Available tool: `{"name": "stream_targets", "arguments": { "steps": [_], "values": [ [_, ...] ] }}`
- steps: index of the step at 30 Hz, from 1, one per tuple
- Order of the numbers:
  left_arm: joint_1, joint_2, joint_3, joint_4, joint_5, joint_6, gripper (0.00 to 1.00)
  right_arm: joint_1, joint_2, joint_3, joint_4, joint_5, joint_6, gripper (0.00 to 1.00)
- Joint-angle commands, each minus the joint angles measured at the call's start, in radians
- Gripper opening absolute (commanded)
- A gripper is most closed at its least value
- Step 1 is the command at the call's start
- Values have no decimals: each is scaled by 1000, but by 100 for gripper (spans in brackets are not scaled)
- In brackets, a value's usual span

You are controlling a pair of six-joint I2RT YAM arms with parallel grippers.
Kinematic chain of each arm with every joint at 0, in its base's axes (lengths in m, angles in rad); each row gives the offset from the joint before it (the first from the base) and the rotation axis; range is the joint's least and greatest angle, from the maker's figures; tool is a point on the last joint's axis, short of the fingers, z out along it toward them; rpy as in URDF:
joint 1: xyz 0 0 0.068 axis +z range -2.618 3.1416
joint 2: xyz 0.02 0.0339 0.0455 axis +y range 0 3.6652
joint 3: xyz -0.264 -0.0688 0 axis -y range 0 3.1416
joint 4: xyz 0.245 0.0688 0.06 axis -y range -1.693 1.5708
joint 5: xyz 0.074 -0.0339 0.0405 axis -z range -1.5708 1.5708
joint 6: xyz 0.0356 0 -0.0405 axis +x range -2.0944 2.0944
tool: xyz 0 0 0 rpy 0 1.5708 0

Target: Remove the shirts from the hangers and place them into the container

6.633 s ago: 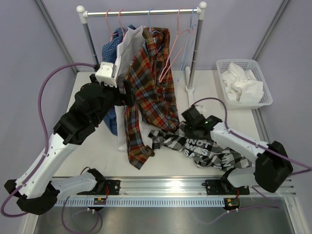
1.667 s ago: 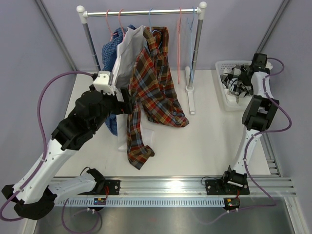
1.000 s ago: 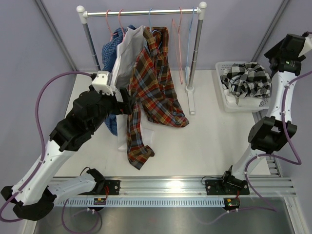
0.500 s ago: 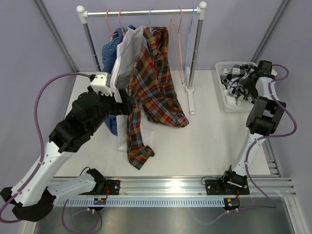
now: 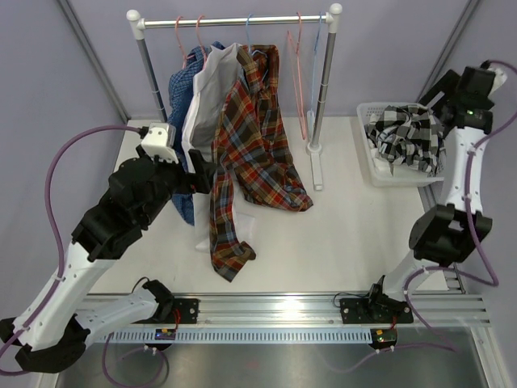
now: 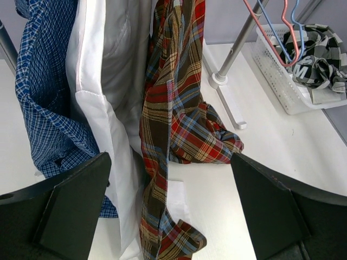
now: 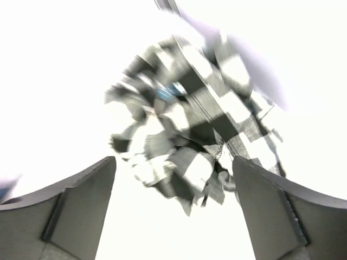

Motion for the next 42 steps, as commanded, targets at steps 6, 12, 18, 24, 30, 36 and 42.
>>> {"name": "stream_targets", "arguments": {
  "steps": [6,12,18,24,30,36,42],
  "values": [
    [4,-37,38,-2,-81,76,99,10,-568,-82,1,-60,-144,99],
    [5,-108,79,-51,-165,128,99,10,-878,-167,-22,-128,-193,99],
    [4,-213,78,-107,-240,147,99,13,-1113,-268,-93,-175,-241,99],
    [5,-318,47,-140,-302,142,99,74,-1278,-380,-104,-140,-246,99],
    [5,-419,-10,-178,-369,174,99,163,-1379,-500,-108,-72,-218,99],
    [5,-450,-30,-235,-389,130,99,226,-1466,-607,-62,-45,-232,100],
    [5,-441,-33,-266,-351,76,99,260,-1483,-639,-48,-26,-223,99]
  ]
}}
